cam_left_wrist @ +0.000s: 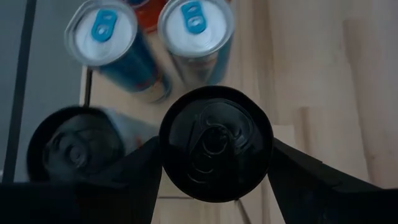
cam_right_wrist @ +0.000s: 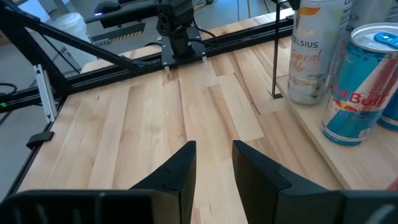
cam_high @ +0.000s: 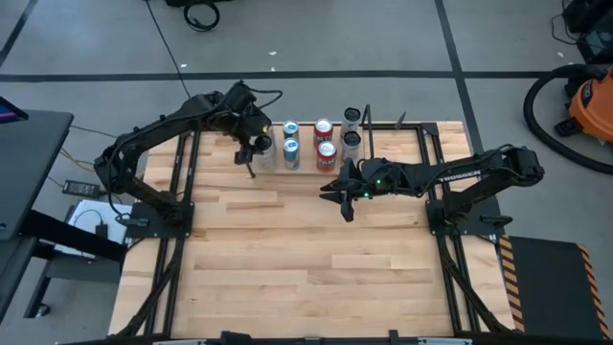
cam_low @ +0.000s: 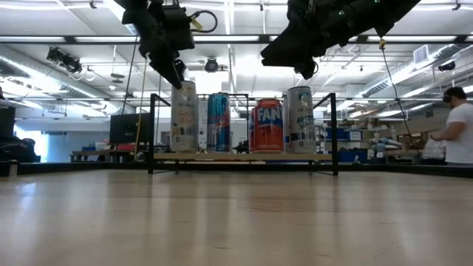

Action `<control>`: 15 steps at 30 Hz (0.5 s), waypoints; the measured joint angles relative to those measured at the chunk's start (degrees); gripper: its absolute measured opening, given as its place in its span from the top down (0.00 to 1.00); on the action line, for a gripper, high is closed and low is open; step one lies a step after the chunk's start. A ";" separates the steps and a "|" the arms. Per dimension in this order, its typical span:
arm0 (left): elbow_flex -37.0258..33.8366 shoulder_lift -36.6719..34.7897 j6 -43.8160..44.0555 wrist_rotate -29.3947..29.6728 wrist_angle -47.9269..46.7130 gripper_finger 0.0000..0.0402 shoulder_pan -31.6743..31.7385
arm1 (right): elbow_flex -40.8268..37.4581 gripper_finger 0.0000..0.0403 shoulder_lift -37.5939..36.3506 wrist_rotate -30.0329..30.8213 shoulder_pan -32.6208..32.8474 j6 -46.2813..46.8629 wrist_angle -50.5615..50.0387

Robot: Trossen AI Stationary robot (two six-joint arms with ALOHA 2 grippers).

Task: Place canned beverage on shelf
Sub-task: Adjust the white yellow soda can on the shelf

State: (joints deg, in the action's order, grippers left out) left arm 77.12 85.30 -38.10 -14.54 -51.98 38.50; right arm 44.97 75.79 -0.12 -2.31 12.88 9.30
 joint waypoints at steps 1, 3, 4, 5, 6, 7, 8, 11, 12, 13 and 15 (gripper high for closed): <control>0.02 0.00 -0.08 -0.15 0.08 0.36 -0.03 | 0.00 0.72 0.00 0.00 0.00 0.00 0.00; 0.04 0.15 0.12 -0.45 0.10 0.36 -0.08 | 0.00 0.72 0.00 0.02 -0.02 -0.01 0.00; 0.04 0.25 0.18 -0.58 0.05 0.36 -0.08 | 0.00 0.72 0.00 0.02 0.00 0.00 0.00; 0.04 0.32 0.19 -0.50 -0.04 0.36 -0.08 | 0.00 0.72 0.00 0.02 0.00 0.00 0.00; 0.04 0.36 0.20 -0.31 -0.07 0.36 -0.04 | 0.00 0.72 0.00 0.02 0.00 0.00 0.02; 0.05 0.42 0.19 -0.09 -0.08 0.36 -0.04 | 0.00 0.72 0.00 0.02 0.00 0.00 0.02; 0.06 0.49 0.21 -0.02 -0.05 0.36 -0.04 | 0.00 0.72 0.00 0.02 0.00 0.00 0.02; 0.13 0.90 0.25 0.32 0.13 0.36 -0.02 | 0.00 0.72 0.00 0.02 0.00 0.00 0.02; 0.13 1.08 0.27 0.35 0.24 0.36 -0.02 | 0.00 0.72 0.00 0.02 0.00 0.00 0.02; 0.13 1.13 0.31 0.32 0.45 0.36 -0.02 | 0.00 0.72 0.00 0.02 0.00 0.00 0.00; 0.17 1.61 0.35 0.17 0.87 0.36 -0.11 | 0.00 0.72 0.00 0.02 0.00 0.00 0.02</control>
State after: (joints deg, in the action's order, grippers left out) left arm 77.30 86.90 -37.75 -14.37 -51.11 38.39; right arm 44.97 75.79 -0.10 -2.31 12.88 9.32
